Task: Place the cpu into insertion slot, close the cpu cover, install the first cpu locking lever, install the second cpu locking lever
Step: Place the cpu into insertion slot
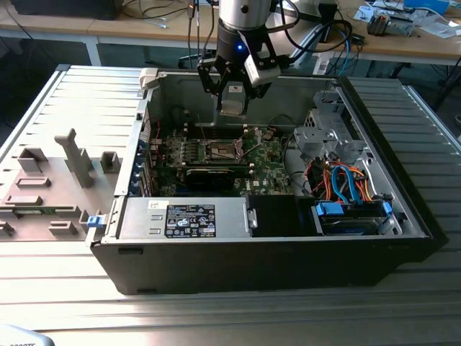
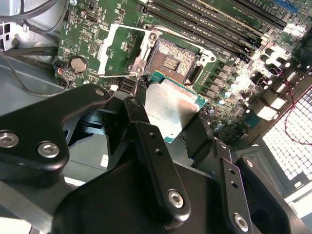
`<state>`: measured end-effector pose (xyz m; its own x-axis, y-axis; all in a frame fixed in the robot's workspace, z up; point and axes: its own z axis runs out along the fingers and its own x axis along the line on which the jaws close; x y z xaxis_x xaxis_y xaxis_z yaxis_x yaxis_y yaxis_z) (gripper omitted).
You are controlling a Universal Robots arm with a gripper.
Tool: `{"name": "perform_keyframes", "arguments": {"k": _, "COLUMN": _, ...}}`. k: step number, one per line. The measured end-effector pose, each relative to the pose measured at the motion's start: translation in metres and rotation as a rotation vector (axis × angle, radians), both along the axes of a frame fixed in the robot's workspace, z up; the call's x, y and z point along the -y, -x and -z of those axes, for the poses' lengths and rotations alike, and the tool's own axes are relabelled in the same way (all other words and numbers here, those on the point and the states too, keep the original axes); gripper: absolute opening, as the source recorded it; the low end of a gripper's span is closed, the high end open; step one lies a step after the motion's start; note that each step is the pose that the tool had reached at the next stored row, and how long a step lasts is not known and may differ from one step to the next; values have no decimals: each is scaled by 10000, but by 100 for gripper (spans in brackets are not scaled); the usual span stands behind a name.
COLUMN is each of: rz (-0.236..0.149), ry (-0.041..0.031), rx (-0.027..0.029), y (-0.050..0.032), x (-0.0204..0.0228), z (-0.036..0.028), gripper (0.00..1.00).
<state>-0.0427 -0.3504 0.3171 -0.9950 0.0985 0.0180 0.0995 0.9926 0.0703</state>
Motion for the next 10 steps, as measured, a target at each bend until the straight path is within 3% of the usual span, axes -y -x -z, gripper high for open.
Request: {"name": "perform_keyframes", "arguments": {"k": 10, "rz": 176, "ry": 4, "rx": 0, "y": 0, "x": 0, "z": 5, "gripper": 55}}
